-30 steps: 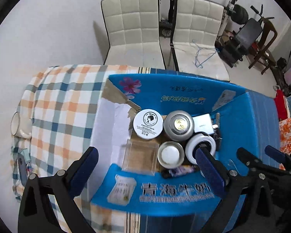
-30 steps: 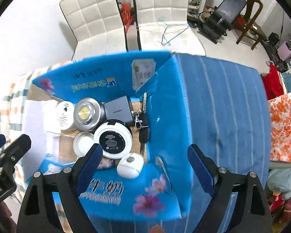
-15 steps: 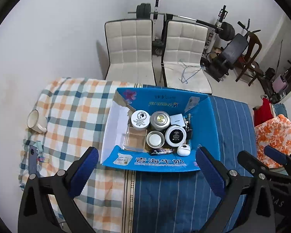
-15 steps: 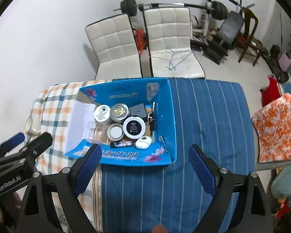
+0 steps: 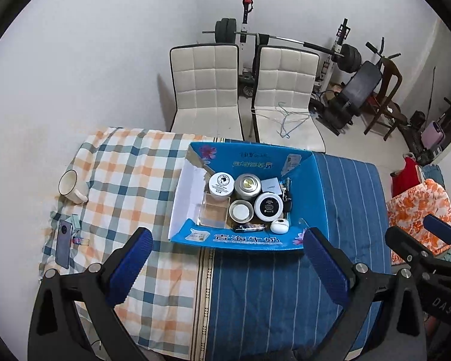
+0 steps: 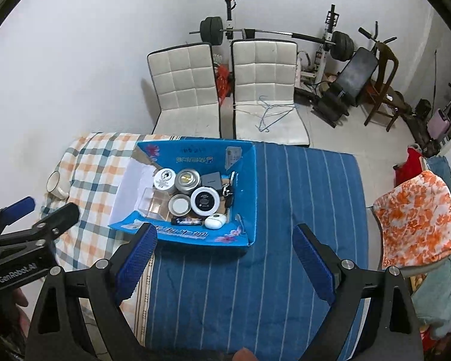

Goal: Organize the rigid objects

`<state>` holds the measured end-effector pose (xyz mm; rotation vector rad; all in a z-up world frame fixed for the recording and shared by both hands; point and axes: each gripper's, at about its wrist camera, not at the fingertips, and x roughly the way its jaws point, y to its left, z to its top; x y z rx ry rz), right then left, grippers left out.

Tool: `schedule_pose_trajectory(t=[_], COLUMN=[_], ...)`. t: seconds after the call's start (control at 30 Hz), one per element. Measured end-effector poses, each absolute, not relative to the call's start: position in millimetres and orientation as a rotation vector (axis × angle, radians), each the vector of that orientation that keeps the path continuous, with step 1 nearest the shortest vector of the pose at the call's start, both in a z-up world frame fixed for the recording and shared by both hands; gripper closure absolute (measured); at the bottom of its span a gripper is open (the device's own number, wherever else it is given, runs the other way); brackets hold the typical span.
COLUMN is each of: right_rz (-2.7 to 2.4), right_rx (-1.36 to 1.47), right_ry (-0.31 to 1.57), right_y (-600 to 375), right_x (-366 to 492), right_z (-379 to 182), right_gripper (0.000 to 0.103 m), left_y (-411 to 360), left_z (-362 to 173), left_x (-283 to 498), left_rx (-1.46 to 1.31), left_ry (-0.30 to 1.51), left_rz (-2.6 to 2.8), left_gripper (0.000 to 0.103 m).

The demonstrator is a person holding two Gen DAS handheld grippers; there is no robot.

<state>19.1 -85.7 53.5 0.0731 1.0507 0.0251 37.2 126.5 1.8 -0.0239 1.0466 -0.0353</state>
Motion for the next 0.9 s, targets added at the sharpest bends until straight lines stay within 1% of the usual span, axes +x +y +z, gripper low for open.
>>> schedule_pose_trajectory(t=[0.9], right_rz=[-0.062], right_rx=[0.071], right_ry=[1.06], right_y=[-103], right_x=[26], right_z=[34], right_gripper=[0.009], left_y=[119], left_z=[-9], left_x=[42], left_rx=[-0.005], left_ry=[1.066], left_rz=[-0.036], left_gripper=[0.0])
